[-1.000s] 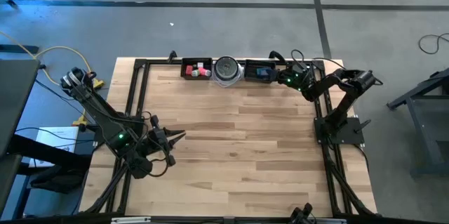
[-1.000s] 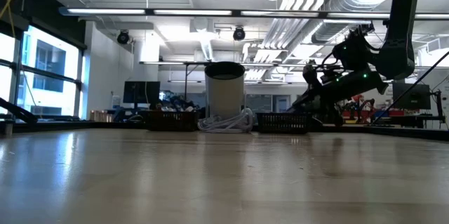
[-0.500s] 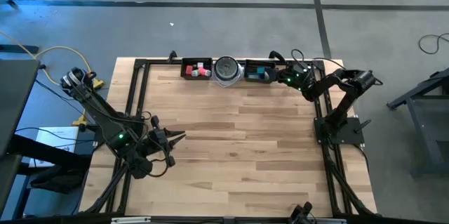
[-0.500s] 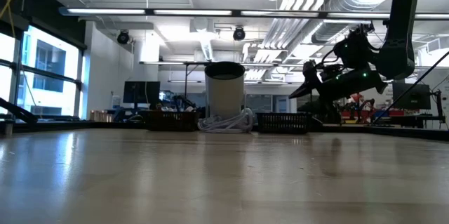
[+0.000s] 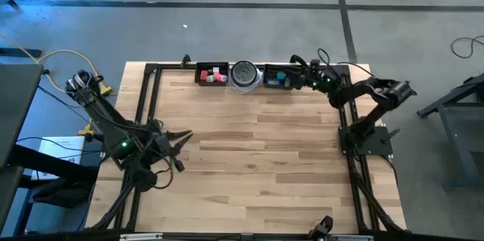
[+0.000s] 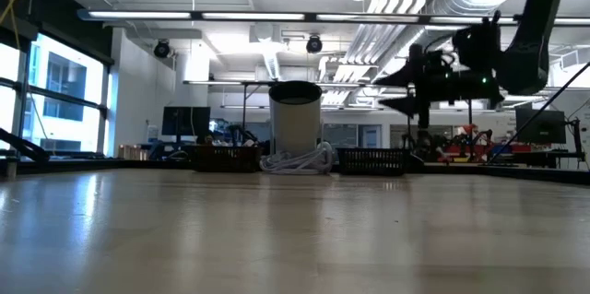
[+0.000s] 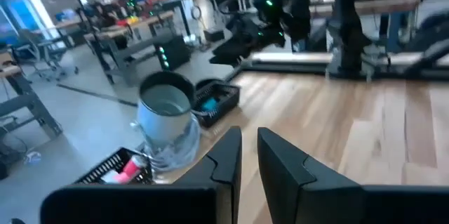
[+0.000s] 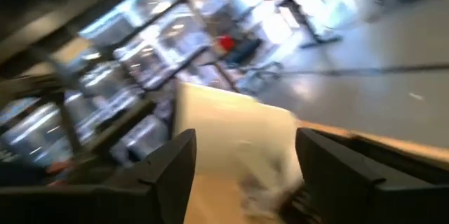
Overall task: Pick & Place Office items
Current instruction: Return to Home Position
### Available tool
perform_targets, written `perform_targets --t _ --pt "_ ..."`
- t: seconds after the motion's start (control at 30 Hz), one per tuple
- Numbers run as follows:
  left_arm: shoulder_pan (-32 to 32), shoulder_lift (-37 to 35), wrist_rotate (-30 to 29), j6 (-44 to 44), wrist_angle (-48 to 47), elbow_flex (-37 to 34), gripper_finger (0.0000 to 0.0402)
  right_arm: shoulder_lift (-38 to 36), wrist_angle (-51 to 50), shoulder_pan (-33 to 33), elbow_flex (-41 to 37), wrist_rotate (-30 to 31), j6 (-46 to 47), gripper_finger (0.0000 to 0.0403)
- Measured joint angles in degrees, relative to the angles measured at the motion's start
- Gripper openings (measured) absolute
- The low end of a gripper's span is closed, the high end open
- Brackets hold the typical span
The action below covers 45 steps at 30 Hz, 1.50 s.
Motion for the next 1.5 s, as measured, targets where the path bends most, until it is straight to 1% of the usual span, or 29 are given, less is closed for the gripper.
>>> perform_targets --t 0.1,0.17,0.2,0.27,0.37,0.5,0.6,0.63,0.77,0.87,1.0,1.13,1.23,1.3,1.4,1.5 --pt "-2.3 -2.7 -3.7 -4.1 -4.7 0.0 0.004 -5.2 -0.9 0.0 0.0 -4.9 -0.8 0.022" --pt "-4.1 -4.8 -6.5 -8.5 -9.5 0.0 0.004 -9.7 -4.2 0.0 0.0 -7.3 -1.7 0.0205" --pt "-5.1 -6.0 -7.5 -11.1 -12.2 0.0 0.004 -12.3 -6.9 0.0 0.0 -8.1 -2.8 0.0196" --pt "-6.8 -8.4 -7.7 -15.9 -17.7 0.0 0.004 -17.9 -13.3 0.0 0.0 -9.8 -5.0 0.0173" --pt "-8.3 -11.3 -8.0 -21.8 -22.9 0.0 0.004 -27.1 -23.7 0.0 0.0 -12.9 -8.2 0.0131" --pt "-8.7 -13.4 -8.2 -23.4 -26.2 0.0 0.004 -40.3 -36.6 0.0 0.0 -16.2 -11.6 0.0067" --pt "-8.7 -14.4 -8.2 -23.4 -27.6 0.0 0.004 -50.2 -45.8 0.0 0.0 -16.6 -14.4 0.0018" --pt "-8.7 -14.8 -8.2 -23.4 -28.4 0.0 0.004 -53.4 -49.1 0.0 0.0 -16.2 -15.4 0.0011" --pt "-8.7 -17.0 -8.3 -24.6 -32.8 0.0 0.004 -65.6 -61.4 0.0 0.0 -11.5 -18.2 0.0003" --pt "-8.7 -19.0 -8.5 -27.5 -37.7 0.0 0.004 -72.7 -68.5 0.0 0.0 -10.8 -19.1 0.0002" --pt "-8.7 -22.3 -8.6 -33.5 -46.6 -0.1 0.004 -78.7 -74.7 0.0 0.0 -10.6 -19.1 0.0002" --pt "-8.7 -26.9 -8.6 -38.7 -53.4 -1.9 0.0038 -82.8 -76.6 0.0 0.0 -11.1 -18.7 0.0002" --pt "-9.1 -30.8 -8.6 -39.0 -53.8 -4.5 0.0026 -84.4 -76.7 0.0 0.0 -12.6 -17.6 0.0002" --pt "-10.4 -33.1 -8.6 -39.1 -53.8 -6.3 0.0011 -85.0 -76.8 0.0 0.0 -13.6 -17.1 0.0002" --pt "-14.0 -36.0 -8.5 -39.1 -53.7 -8.5 0.0002 -85.4 -77.5 0.0 0.0 -15.2 -16.9 0.0002" --pt "-18.6 -37.8 -8.4 -39.1 -53.5 -9.2 0.0001 -85.4 -78.1 0.0 0.0 -15.1 -16.9 0.0002"
